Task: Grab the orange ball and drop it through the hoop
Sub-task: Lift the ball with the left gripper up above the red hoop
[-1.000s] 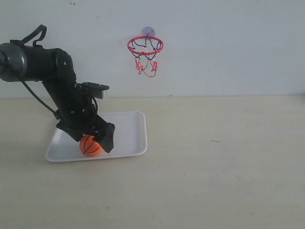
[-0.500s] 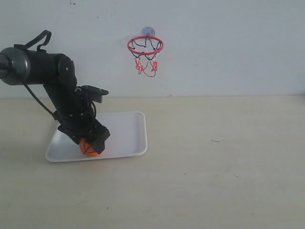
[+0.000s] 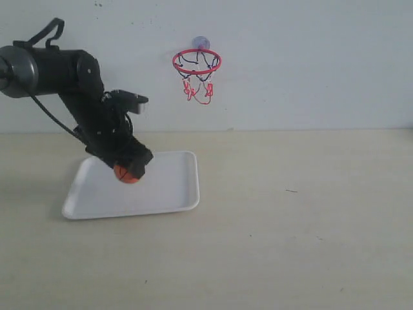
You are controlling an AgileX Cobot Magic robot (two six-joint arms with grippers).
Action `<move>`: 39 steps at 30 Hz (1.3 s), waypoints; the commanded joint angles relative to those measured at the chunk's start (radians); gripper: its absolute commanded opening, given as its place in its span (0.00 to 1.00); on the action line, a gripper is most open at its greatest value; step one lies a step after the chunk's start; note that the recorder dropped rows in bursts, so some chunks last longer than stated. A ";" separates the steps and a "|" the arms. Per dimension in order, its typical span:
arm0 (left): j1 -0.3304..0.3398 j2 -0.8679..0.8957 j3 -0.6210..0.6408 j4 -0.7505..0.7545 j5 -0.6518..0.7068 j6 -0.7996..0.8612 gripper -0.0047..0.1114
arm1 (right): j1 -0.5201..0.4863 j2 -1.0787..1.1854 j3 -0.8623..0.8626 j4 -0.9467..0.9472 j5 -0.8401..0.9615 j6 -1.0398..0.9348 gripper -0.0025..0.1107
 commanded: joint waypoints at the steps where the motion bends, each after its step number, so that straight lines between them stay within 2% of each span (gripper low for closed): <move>1: 0.017 -0.045 -0.109 -0.122 -0.015 0.080 0.08 | 0.000 -0.002 -0.001 0.000 -0.009 -0.003 0.02; 5: 0.065 -0.049 -0.233 -0.365 -0.047 0.190 0.08 | 0.000 -0.002 -0.001 0.000 -0.009 -0.003 0.02; 9: 0.103 -0.037 -0.335 -0.515 -0.143 0.235 0.08 | 0.000 -0.002 -0.001 0.000 -0.009 -0.003 0.02; 11: 0.116 -0.021 -0.389 -0.621 -0.163 0.310 0.08 | 0.000 -0.002 -0.001 0.000 -0.009 -0.003 0.02; 15: 0.114 0.055 -0.518 -0.774 -0.160 0.404 0.08 | 0.000 -0.002 -0.001 0.000 -0.009 -0.003 0.02; 18: 0.114 0.124 -0.615 -0.864 -0.159 0.406 0.08 | 0.000 -0.002 -0.001 0.000 -0.009 -0.003 0.02; 25: 0.108 0.256 -0.697 -1.074 -0.188 0.472 0.08 | 0.000 -0.002 -0.001 0.000 -0.009 -0.003 0.02; 39: 0.059 0.305 -0.700 -1.107 -0.309 0.488 0.08 | 0.000 -0.002 -0.001 0.000 -0.008 -0.003 0.02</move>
